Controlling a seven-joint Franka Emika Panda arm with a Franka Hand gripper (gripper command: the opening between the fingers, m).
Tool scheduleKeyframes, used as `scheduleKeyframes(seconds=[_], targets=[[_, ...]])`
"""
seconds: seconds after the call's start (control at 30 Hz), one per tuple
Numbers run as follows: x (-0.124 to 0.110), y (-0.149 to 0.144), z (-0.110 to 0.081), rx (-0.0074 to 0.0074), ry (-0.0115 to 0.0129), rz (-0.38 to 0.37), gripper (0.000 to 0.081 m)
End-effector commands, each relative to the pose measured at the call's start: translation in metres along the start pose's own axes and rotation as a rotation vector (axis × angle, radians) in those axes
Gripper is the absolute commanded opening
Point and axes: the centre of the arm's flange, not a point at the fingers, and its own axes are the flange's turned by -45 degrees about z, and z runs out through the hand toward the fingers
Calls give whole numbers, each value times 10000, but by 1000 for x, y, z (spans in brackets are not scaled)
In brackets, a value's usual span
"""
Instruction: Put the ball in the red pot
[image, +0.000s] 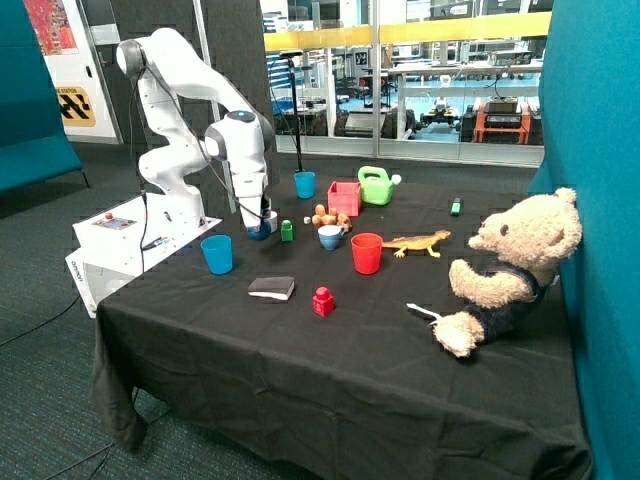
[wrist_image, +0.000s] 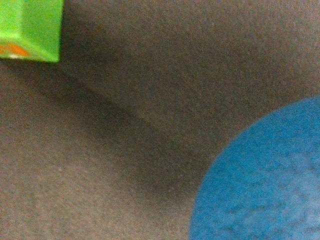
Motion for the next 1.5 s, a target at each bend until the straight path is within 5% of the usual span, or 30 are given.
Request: scheduleKeyframes(seconds=[0.0,0.97,1.47], targets=[[16,-6,-23,-4,-21,-222,0],[51,-48,-70,-3,-21,-866,0],[82,-102,-95,-3,-21,-1633,0]])
